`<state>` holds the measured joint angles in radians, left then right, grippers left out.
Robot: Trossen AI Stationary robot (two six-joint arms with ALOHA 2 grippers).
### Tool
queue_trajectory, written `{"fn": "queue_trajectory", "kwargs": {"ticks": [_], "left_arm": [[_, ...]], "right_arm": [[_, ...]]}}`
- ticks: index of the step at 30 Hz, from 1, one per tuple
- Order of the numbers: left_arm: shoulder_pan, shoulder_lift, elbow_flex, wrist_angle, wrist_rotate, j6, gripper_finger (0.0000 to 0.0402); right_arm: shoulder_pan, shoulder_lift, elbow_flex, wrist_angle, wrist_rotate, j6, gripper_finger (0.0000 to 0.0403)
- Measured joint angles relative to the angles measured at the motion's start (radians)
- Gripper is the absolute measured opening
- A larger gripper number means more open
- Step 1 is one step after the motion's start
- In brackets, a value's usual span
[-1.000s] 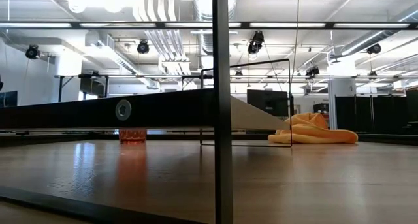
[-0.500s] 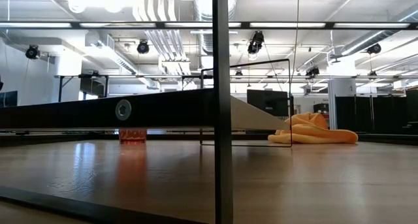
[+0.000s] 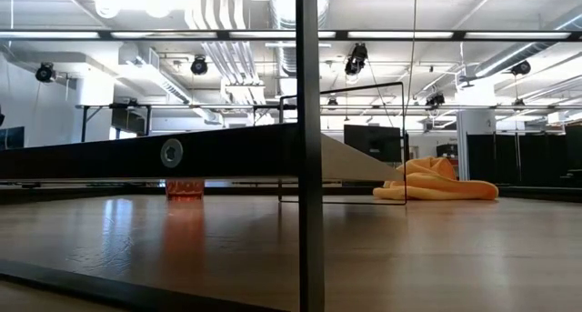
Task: Stack small to large cups/mugs on shelf
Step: Put the pink plastic cup on the shelf
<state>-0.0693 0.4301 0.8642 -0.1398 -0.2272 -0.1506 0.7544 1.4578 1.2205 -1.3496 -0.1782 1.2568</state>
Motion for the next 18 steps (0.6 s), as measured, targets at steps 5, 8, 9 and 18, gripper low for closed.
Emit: {"fn": "queue_trajectory", "kwargs": {"ticks": [5, 8, 9, 18], "left_arm": [[0.000, 0.001, 0.000, 0.000, -0.001, 0.000, 0.0061], [0.000, 0.002, 0.000, 0.000, -0.001, 0.000, 0.0061], [0.000, 0.002, 0.000, 0.000, -0.001, 0.000, 0.0061], [0.000, 0.002, -0.001, 0.000, -0.003, 0.000, 0.0061]], "right_arm": [[0.000, 0.000, -0.001, 0.003, 0.018, 0.000, 0.0084], [0.000, 0.000, -0.009, 0.005, 0.030, 0.000, 0.0083], [0.000, 0.000, -0.012, 0.006, 0.031, 0.000, 0.0083], [0.000, -0.001, -0.041, 0.045, 0.032, 0.000, 0.0082]]}}
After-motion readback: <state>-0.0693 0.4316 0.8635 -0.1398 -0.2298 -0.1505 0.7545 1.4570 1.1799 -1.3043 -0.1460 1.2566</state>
